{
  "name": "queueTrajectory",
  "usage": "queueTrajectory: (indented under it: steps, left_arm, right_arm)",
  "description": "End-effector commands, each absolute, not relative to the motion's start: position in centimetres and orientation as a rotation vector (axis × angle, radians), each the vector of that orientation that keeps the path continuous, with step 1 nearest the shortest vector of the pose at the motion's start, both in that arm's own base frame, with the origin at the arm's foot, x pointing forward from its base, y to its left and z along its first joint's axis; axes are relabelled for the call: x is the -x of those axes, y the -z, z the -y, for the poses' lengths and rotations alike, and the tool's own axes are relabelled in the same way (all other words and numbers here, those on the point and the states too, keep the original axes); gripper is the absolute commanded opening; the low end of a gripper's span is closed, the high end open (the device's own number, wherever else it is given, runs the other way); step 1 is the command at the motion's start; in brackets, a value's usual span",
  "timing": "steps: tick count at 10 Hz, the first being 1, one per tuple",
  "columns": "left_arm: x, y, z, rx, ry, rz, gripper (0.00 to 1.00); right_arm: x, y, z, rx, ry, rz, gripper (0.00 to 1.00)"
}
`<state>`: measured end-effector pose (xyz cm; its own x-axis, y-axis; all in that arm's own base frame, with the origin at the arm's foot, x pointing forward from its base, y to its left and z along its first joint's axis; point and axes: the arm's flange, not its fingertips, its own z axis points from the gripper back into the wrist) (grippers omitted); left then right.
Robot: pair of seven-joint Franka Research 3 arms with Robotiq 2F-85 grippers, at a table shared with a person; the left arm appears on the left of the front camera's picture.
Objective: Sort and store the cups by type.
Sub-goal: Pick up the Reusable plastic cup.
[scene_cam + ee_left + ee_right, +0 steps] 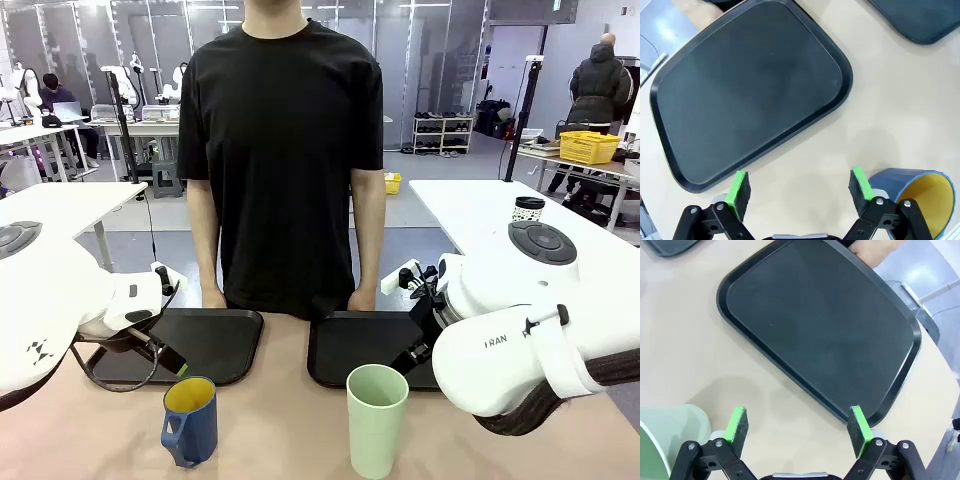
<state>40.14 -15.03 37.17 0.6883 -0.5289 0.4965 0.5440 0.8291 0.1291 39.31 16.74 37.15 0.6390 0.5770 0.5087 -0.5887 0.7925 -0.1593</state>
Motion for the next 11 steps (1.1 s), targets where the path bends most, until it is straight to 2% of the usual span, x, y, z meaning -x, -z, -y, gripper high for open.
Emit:
queueTrajectory:
  steps: [1, 11]
  left_arm:
    - [-40.13, -37.17, 15.06, 0.029, 0.601, 0.546, 1.0]
    - [-40.13, -37.17, 15.06, 0.029, 0.601, 0.546, 1.0]
  right_arm:
    - [-39.31, -37.15, -16.74, -0.022, -0.665, 0.573, 1.0]
    - [-39.31, -37.15, -16.74, -0.022, -0.665, 0.573, 1.0]
